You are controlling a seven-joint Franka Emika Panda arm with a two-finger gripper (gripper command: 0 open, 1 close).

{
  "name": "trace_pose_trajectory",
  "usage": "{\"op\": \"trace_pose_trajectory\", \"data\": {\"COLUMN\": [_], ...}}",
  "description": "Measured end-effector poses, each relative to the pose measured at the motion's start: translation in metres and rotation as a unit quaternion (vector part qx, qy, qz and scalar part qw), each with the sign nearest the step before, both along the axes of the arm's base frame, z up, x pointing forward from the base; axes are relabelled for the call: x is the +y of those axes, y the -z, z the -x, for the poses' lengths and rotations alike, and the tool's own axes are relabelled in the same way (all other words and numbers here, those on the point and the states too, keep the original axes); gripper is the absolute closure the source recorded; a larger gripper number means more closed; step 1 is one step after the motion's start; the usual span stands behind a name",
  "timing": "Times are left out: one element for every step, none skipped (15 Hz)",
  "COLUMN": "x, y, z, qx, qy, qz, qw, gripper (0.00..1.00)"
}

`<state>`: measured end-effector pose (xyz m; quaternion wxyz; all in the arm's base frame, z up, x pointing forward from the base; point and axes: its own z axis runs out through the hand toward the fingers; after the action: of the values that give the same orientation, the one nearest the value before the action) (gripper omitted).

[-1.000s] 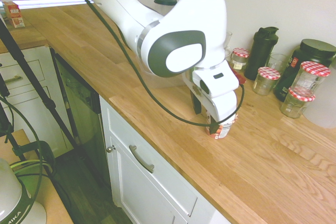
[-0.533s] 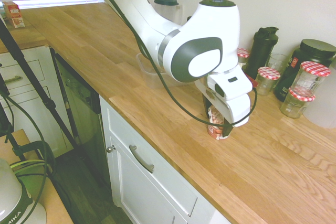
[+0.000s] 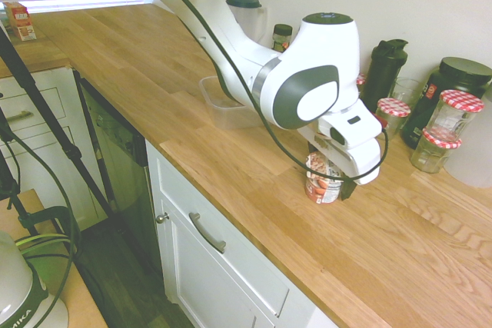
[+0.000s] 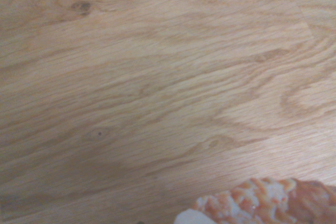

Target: Put the cereal into the container

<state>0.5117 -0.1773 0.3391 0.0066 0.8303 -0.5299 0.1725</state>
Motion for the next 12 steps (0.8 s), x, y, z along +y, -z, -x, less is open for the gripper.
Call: {"op": "trace_pose_trajectory", "data": {"x": [0.001, 0.002, 0.003, 0.003, 0.004, 0.004, 0.003, 0.002, 0.001, 0.0, 0.0, 0.003], "y": [0.0, 0.0, 0.0, -0.001, -0.003, -0.006, -0.006, -0.006, -0.006, -0.007, -0.009, -0.015], "z": [0.0, 0.0, 0.001, 0.003, 0.005, 0.005, 0.006, 0.007, 0.007, 0.007, 0.007, 0.007], "qx": [0.0, 0.0, -0.001, -0.001, -0.001, -0.002, -0.002, -0.002, -0.002, -0.002, -0.004, -0.01], "qy": [0.0, 0.001, 0.003, 0.005, 0.006, 0.006, 0.007, 0.007, 0.008, 0.008, 0.007, 0.004], "qz": [-0.003, -0.006, -0.01, -0.015, -0.019, -0.022, -0.024, -0.026, -0.027, -0.027, -0.029, -0.03], "qw": [1.0, 1.0, 1.0, 1.0, 1.0, 1.0, 1.0, 1.0, 1.0, 1.0, 1.0, 0.999], "gripper": [1.0, 1.0, 1.0, 1.0, 1.0, 1.0, 1.0, 1.0, 1.0, 1.0, 1.0, 1.0]}}
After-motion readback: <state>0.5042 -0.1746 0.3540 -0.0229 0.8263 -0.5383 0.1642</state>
